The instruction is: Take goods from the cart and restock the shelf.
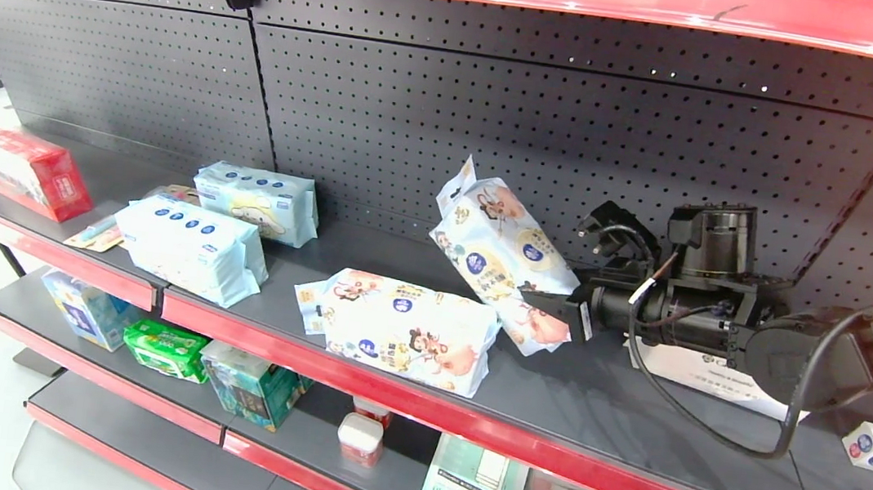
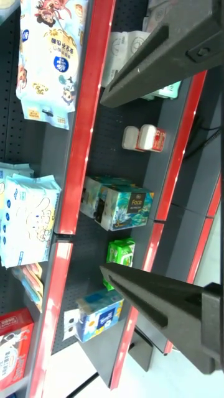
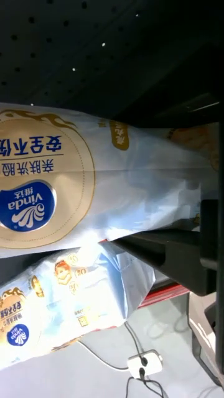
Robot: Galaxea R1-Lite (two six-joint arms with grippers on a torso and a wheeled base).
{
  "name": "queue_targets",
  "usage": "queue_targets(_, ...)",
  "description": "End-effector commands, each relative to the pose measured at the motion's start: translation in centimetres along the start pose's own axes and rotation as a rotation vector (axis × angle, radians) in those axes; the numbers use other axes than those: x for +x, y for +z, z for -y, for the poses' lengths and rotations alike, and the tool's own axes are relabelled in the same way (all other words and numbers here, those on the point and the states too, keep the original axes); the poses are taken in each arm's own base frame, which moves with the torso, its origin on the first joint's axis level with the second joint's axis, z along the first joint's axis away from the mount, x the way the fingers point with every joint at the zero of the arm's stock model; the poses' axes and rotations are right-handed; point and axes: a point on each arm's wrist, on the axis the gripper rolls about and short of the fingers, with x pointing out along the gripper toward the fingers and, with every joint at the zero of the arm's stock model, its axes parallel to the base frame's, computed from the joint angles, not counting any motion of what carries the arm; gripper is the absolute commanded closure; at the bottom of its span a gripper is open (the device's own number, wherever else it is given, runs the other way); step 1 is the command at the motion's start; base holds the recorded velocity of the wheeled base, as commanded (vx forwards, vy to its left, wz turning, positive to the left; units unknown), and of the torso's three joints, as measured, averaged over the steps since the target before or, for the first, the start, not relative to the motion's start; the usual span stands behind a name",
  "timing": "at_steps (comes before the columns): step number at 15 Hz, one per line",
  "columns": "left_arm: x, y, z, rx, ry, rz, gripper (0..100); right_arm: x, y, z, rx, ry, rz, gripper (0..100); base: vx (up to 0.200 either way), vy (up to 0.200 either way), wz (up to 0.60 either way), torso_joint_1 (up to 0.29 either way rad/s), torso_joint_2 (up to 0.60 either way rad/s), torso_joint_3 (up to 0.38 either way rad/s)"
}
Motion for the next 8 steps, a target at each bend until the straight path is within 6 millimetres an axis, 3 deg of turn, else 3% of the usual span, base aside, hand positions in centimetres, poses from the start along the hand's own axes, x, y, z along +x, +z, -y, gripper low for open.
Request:
queue_targets(1, 0.00, -0.02, 0.00, 0.000, 0.001, 0.000, 0, -0.18, 0.20, -0.10, -0.004, 0.001, 0.007, 100, 0.000, 0.000, 0.00, 0.000, 0.00, 0.000)
queue_targets(8, 0.00, -0.02, 0.00, 0.000, 0.001, 0.000, 0, -0.21, 0.37, -0.64, 0.022, 0.011, 0.008, 100, 0.000, 0.000, 0.00, 0.000, 0.00, 0.000)
